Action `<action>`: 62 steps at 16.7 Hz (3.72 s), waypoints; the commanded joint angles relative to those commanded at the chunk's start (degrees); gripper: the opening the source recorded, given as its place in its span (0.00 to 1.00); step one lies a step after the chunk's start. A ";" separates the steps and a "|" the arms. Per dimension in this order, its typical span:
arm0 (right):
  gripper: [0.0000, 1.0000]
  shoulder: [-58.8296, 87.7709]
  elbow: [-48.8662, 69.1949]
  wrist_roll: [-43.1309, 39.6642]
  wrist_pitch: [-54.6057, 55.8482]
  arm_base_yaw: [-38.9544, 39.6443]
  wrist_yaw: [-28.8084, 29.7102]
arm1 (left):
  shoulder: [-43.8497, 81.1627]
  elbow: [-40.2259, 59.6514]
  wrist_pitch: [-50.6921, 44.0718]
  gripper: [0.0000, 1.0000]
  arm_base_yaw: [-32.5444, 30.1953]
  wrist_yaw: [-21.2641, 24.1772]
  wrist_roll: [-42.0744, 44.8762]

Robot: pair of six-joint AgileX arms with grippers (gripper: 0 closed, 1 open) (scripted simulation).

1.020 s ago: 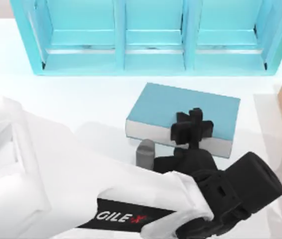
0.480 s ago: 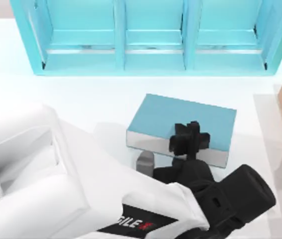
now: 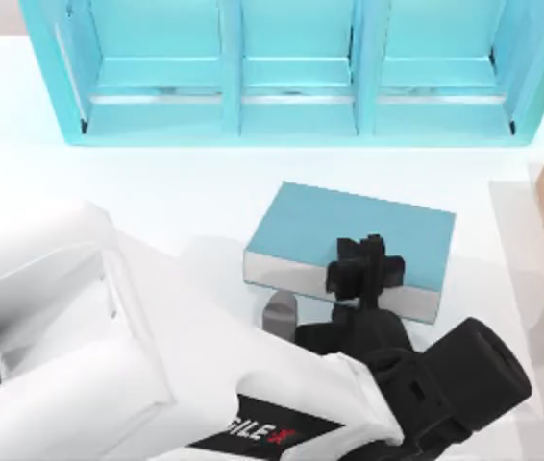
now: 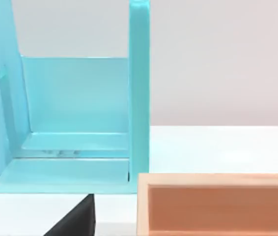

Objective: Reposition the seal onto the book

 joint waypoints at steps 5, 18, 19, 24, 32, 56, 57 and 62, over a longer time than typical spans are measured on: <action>1.00 0.00 0.00 0.00 0.00 0.00 0.00 | 0.00 0.00 0.00 0.90 0.00 0.00 0.00; 1.00 0.00 0.00 0.00 0.00 0.00 0.00 | 0.51 0.45 -1.99 1.00 -0.87 -0.29 -1.94; 1.00 0.00 0.00 0.00 0.00 0.00 0.00 | 0.91 0.93 -3.81 1.00 -1.59 -0.56 -3.76; 1.00 0.00 0.00 0.00 0.00 0.00 0.00 | 3.84 4.79 -22.03 1.00 -7.16 -2.09 -21.49; 1.00 0.00 0.00 0.00 0.00 0.00 0.00 | 6.68 12.84 -67.41 1.00 -18.21 -2.76 -61.33; 1.00 0.00 0.00 0.00 0.00 0.00 0.00 | -24.32 -6.67 -59.86 1.00 0.40 9.44 -32.85; 1.00 0.00 0.00 0.00 0.00 0.00 0.00 | -28.53 -9.97 -56.84 1.00 3.78 11.80 -25.32; 1.00 0.00 0.00 0.00 0.00 0.00 0.00 | -50.73 -27.16 -42.52 1.00 21.69 25.67 17.21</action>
